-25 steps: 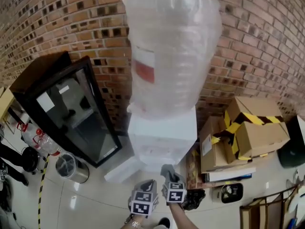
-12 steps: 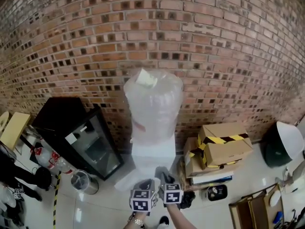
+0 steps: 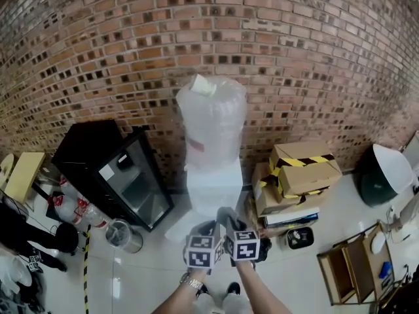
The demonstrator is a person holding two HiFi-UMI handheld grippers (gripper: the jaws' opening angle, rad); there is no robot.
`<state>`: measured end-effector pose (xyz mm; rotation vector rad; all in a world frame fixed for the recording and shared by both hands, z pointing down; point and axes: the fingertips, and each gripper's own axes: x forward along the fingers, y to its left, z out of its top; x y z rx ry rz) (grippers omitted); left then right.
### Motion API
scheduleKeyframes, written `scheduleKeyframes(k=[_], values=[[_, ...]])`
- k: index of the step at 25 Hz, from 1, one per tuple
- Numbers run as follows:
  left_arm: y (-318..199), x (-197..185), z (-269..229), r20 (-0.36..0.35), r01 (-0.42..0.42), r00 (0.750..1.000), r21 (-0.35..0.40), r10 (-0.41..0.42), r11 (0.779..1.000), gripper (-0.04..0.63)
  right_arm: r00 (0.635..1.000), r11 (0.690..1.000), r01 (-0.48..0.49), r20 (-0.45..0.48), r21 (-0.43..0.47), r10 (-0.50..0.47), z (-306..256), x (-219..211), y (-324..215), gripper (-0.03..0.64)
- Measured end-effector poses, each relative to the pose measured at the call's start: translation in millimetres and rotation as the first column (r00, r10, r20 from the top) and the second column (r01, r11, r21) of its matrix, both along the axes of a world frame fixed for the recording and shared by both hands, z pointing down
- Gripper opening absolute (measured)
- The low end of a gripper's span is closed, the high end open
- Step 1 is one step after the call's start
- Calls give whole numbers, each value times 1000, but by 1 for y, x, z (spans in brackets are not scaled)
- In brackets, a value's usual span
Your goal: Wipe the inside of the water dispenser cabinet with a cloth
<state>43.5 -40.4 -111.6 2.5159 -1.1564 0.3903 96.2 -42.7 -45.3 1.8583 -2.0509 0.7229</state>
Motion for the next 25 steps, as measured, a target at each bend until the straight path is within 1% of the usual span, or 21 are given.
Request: scheduleKeyframes(k=[5,7,12,18,21,25], values=[[36,6,-3,1,-1,1000,1,1,1000,9,998,998,61,-8,-1,-61,-8,-6,34,8],[47,9,-5,6,16,1000,12,-16,1000,9,996,996,90,-2,9,-90,-15,-8,45,8],[78,19,-11,7,71,997,20,-71,997,9,992,992,123,34,4,-123,-12,3,82,8],[110,11,-7,41,115,992,22,-116,993,9,984,985,170,60,4,-170,-20,-5,123,8],[117,8,-6,40,115,992,21,-116,993,9,984,985,169,51,10,-170,-29,-6,139,8],[125,1,-10,55,106,993,26,-107,994,9,990,990,134,38,38,-136,-42,-3,147,8]])
